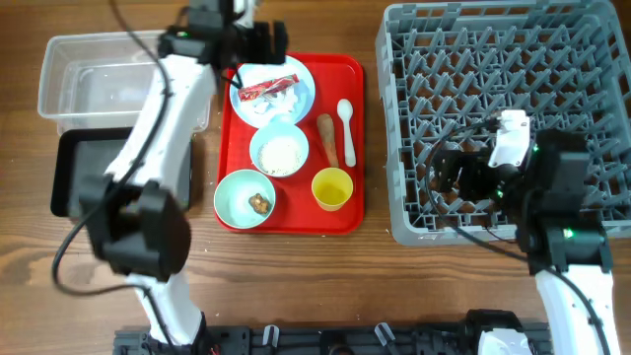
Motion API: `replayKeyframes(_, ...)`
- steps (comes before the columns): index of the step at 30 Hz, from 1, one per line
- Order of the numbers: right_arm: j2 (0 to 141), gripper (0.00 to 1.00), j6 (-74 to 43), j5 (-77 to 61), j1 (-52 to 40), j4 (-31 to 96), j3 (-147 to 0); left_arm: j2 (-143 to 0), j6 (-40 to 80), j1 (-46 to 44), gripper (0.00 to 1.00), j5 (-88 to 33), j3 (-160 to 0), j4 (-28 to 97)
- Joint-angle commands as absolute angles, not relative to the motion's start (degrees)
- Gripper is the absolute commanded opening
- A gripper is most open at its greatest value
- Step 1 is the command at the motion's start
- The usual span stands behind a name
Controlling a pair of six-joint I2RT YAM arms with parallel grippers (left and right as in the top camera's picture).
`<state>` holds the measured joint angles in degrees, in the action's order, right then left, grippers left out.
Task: Sort waste into correct bins and load items into the dishwasher rack
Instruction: 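Grasp the red wrapper on the blue plate with the left gripper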
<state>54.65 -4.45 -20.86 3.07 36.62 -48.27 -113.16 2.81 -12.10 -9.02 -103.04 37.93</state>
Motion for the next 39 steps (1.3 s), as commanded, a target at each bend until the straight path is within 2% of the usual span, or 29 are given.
replayKeyframes(1,58.3,1.0,-5.1,-22.4,3.0,37.6,-49.4,-120.4,1.9,-13.4,1.0,-10.9,-103.8,37.8)
replayKeyframes(8,60.1,1.0,-5.1,-22.4,3.0,37.6,-49.4,-129.3,-8.8,-13.2,1.0,-10.8,-103.8,38.2)
replayKeyframes(16,60.1,1.0,-5.1,-22.4,3.0,37.6,-49.4,-134.4,-11.2,-13.3,0.99,-10.6,-103.7,40.2)
replayKeyframes(18,60.1,1.0,-5.1,-22.4,3.0,37.6,-49.4,-134.8,-11.2,-13.3,0.77,-10.6,-103.2,40.8)
replayKeyframes(20,60.1,1.0,-5.1,-22.4,3.0,37.5,-49.4,-134.8,-11.2,-13.3,0.39,-10.4,-103.0,41.0)
replayKeyframes(22,60.1,1.0,-5.1,-22.4,3.0,37.5,-49.4,-134.8,-11.2,-13.3,0.29,-10.4,-103.0,41.3)
replayKeyframes(23,60.1,1.0,-5.1,-22.4,3.0,37.5,-49.4,-134.8,-11.1,-13.3,0.1,-10.4,-103.0,41.6)
replayKeyframes(24,60.1,1.0,-5.1,-22.4,3.0,37.5,-49.4,-134.8,-11.1,-13.3,0.04,-10.5,-103.0,41.6)
replayKeyframes(32,60.1,1.0,-5.1,-22.4,3.0,37.0,-49.4,-130.3,-3.9,-12.3,0.04,-6.9,-111.0,45.1)
replayKeyframes(39,60.1,1.0,-5.0,-22.4,3.0,36.5,-49.4,-119.4,7.6,-5.8,0.04,-1.2,-117.0,50.7)
